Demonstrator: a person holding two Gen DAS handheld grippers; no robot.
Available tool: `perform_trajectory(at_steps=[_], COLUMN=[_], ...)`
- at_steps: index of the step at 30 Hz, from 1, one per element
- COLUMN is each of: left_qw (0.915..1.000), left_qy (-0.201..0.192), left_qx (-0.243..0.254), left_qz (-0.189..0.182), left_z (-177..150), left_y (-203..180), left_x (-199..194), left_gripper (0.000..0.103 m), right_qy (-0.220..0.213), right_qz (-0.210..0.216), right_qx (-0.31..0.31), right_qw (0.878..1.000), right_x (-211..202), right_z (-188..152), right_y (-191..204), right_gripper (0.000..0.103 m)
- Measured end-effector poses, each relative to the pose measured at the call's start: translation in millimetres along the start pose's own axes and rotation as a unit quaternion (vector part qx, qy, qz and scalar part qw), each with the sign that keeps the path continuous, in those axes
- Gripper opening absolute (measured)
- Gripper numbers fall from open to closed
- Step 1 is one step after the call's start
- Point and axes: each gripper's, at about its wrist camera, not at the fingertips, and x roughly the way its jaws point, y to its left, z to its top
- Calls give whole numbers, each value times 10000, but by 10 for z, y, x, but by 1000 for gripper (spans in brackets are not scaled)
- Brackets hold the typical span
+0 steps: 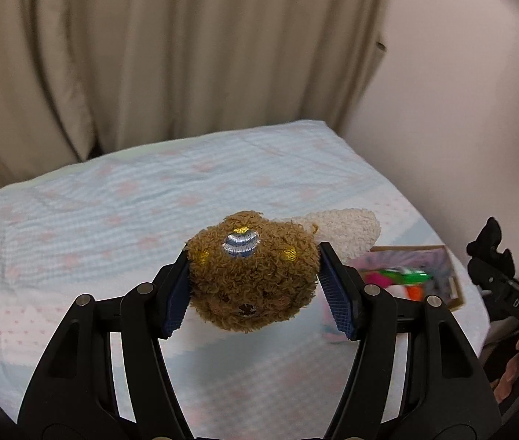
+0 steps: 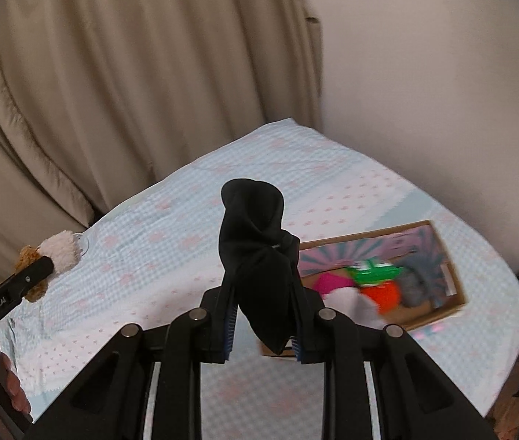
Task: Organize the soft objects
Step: 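Lift the bear and black sock and carry both over the box, then release the bear and black sock into the box from both tools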
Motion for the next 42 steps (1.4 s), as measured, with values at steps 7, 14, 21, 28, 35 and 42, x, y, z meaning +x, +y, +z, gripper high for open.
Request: perform_trajectory(at_steps=[7,14,21,28,35,42], left_qw=[9993,9966,9923,9876,9814,9791], left_qy=[369,825,1234,1559,1897,1994], left_qx=[-86,-49,-82,-2,-37,52], left_qz=[-59,-36,99,177,284,387], left_z=[-127,-344,-454,-505,-485,-469], left_y=[-930,-1657,-2038,-2152,-2188,-2189], left_x=[274,842,1577,2066,2327,2274], left_gripper=[61,61,61,61,83,103], right_qy=[401,888,1418,1878,2207,2197], right_qz=[37,155,373,701,927,931], right_qx=[26,-259,-615,-838,-1024,-847], right_qw=[9992,9956,9873,9761,9655,9674], right_x=[-7,314,785,1249,1469,1451], right_z=[68,93,18,-120,-225,-285], right_y=[-804,-1423,-1771,-1787,-1735,-1794], right_gripper=[22,22,22,22,34,102])
